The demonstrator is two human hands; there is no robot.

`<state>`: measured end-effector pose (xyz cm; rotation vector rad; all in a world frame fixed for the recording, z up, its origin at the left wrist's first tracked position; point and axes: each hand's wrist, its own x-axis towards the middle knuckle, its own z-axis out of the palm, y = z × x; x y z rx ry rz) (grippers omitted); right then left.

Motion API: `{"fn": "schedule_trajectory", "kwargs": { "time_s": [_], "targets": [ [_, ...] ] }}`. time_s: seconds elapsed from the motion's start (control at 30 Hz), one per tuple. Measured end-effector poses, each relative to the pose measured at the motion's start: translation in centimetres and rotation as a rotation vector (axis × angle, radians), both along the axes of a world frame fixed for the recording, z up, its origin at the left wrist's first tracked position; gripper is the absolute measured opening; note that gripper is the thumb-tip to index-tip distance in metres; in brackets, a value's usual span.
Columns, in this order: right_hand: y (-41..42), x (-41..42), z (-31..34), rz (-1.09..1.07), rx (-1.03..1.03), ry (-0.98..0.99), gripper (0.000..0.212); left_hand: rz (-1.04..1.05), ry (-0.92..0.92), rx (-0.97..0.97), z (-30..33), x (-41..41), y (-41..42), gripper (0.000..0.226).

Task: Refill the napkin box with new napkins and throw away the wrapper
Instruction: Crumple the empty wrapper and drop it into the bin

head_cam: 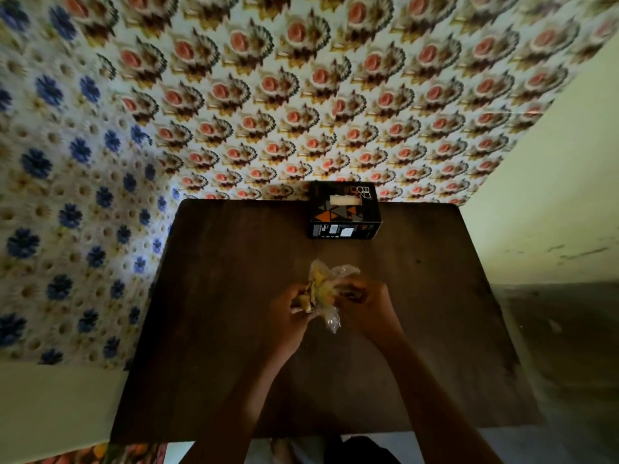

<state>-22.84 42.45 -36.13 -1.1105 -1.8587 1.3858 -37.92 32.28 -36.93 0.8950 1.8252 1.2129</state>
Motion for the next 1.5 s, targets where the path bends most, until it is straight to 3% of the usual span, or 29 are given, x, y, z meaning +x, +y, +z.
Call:
{"fn": "schedule_trajectory", "kwargs": {
  "time_s": [0.17,0.3,0.4,0.57,0.8,1.03,1.2,1.37,1.5],
  "targets": [
    [-0.7,5.0,0.7,-0.153,0.046,0.016,0.051,-0.003,0.043,0.011,0.0,5.0,0.9,0.036],
    [-0.4,11.5,1.8,-0.137,0.073,0.064,0.030,-0.056,-0.010,0.071,1.8,10.7,2.3,0.047],
    [0.4,17.0,2.2,-0.155,0.101,0.069,0.026,-0.135,0.020,0.063,2.4,15.6,3.6,0.035],
    [3.1,25.9,2.9,-0.182,0.053,0.088,0.023,-0.089,0.081,0.091,2.8,24.7,6.3,0.022],
    [7.2,36.2,1.7,-0.302,0.021,0.048,0.025,-0.079,-0.120,0.113,2.6,35.9,9.2,0.047],
    [10.8,40.1,1.0,-0.442,-0.041,0.037,0.030,-0.099,-0.062,0.097,2.5,39.1,14.0,0.037],
    [13.8,41.0,1.4,-0.509,-0.045,0.029,0.026,-0.106,-0.039,0.124,1.3,39.8,18.2,0.044],
    [17.1,42.4,1.3,-0.604,-0.069,0.026,0.026,-0.149,-0.064,0.126,1.3,41.3,22.4,0.026],
    [20.1,44.5,-0.5,-0.689,-0.136,0.025,0.028,-0.130,-0.069,0.109,0.3,43.8,25.9,0.026]
  ]
}}
